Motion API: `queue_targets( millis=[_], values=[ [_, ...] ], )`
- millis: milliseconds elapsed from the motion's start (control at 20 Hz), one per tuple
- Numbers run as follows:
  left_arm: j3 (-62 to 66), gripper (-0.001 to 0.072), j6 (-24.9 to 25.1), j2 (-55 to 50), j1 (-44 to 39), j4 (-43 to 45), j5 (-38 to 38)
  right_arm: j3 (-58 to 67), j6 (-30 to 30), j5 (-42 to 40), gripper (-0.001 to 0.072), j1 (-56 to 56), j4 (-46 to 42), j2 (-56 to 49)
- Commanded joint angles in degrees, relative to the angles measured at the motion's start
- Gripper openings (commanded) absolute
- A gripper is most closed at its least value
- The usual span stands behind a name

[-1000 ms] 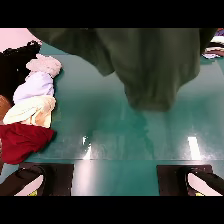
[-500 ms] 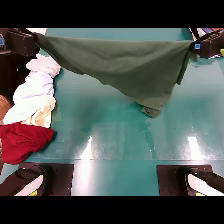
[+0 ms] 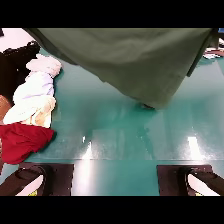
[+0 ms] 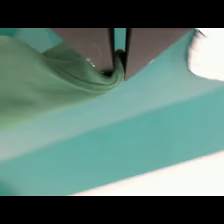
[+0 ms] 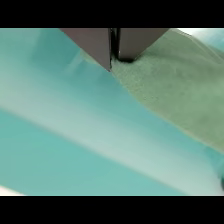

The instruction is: Fold the shirts.

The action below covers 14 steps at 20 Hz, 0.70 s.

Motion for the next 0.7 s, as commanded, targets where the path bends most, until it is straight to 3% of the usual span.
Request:
queue_targets(
  millis=[0,150,300,450,500,550,600,650],
  values=[
    [-3.63,0.0044,-0.35,-0.98,0.04,-4.2,-8.0,-6.75,2.91,5.18,0.0012,0.07,1.97,0.42],
    [-13.49,0.0044,-0.33,-1.84,0.04,-3.72,-7.54,-14.34,3.23,1.14,0.0012,0.07,4.59,-3.87],
    [-24.17,0.0044,-0.35,-1.92,0.04,-3.54,-0.35,-17.11,3.21,-8.04,0.0013,0.09,6.58,-11.8],
    [-30.69,0.0044,-0.35,-1.92,0.04,-3.26,5.99,-14.16,3.19,-10.6,0.0021,0.17,7.37,-20.96],
    [-31.23,0.0044,-0.35,-1.92,0.04,-3.13,6.54,-11.93,3.19,-10.78,0.0209,0.15,7.54,-24.11],
    [-31.19,0.0044,-0.33,-1.9,0.04,-2.58,6.67,-9.4,3.21,-10.64,0.0523,-0.44,7.56,-26.88],
    [-31.08,0.0044,-0.33,-1.9,0.04,-2.14,7.04,-7.08,3.21,-9.57,0.0577,-1.14,7.96,-28.92],
    [-31.08,0.0044,-0.31,-1.9,0.04,-1.46,7.19,-4.9,3.21,-7.08,0.0577,-1.9,7.96,-30.4]
  ],
)
